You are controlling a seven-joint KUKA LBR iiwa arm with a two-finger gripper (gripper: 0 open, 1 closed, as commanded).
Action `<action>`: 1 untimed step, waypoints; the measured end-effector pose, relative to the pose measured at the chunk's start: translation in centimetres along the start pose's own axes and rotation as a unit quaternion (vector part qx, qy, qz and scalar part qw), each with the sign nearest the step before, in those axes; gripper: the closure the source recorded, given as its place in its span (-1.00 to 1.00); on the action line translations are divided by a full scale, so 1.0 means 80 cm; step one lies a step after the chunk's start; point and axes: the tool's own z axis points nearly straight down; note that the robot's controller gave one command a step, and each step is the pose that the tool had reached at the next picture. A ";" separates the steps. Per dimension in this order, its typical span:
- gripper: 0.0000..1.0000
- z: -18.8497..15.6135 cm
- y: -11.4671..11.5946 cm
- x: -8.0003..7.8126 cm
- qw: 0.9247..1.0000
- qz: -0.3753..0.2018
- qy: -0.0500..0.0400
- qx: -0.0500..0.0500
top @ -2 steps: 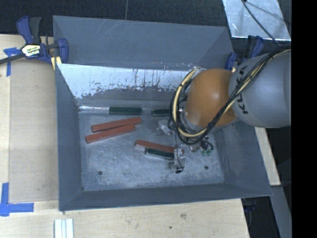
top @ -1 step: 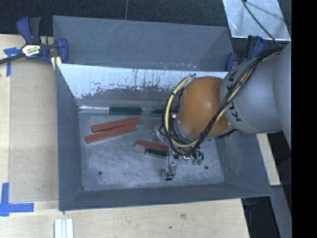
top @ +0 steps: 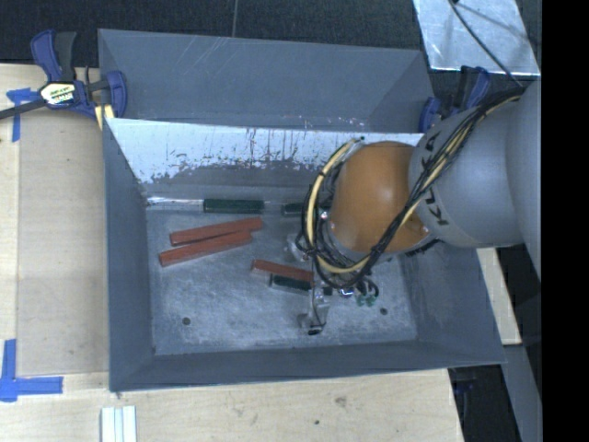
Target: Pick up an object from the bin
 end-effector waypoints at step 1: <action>-1.00 0.000 -0.001 -0.001 1.000 0.001 0.000 0.000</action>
Offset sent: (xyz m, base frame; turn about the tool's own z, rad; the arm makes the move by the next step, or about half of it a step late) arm 0.0000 0.0000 0.0000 0.0000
